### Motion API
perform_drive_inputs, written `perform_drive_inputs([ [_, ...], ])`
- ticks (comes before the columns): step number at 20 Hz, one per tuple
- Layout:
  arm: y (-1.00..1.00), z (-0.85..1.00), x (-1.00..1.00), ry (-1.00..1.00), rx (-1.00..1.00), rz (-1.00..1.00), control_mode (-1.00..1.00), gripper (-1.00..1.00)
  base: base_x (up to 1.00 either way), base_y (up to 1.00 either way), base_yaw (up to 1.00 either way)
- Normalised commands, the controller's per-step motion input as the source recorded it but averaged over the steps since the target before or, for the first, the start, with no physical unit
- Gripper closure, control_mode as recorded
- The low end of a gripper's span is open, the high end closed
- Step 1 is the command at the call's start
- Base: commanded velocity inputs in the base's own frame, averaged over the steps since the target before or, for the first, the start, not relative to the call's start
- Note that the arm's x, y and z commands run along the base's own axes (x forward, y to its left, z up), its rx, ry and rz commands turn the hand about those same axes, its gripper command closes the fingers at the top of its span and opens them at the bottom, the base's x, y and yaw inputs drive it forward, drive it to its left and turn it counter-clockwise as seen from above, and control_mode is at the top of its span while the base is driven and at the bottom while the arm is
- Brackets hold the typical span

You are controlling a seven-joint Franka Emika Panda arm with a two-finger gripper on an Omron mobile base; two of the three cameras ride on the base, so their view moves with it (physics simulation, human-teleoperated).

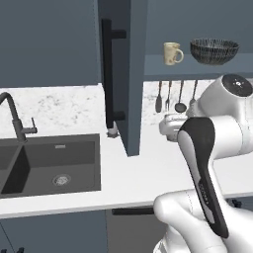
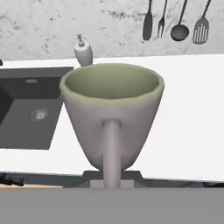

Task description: Gather all objects into one cabinet and sort the glasses and bowls to opposite sides.

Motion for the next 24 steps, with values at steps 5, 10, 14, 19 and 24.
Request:
perform_drive_inputs([
  [5,0.0,0.45,0.0,-0.3,0.01,0.0,-1.0,1.0,0.0,0.0,0.0],
  [10,-0.11,0.2,0.23,0.01,0.0,0.0,-1.0,1.0,0.0,0.0,0.0],
  [14,-0.34,1.0,0.64,0.0,0.03,0.05,-1.0,1.0,0.0,0.0,0.0],
  [19,-0.02,0.46,0.12,-0.05,0.0,0.0,-1.0,1.0,0.0,0.0,0.0],
  [24,0.0,0.01,0.13,-0.04,-0.01,-0.03,-1.0,1.0,0.0,0.0,0.0],
])
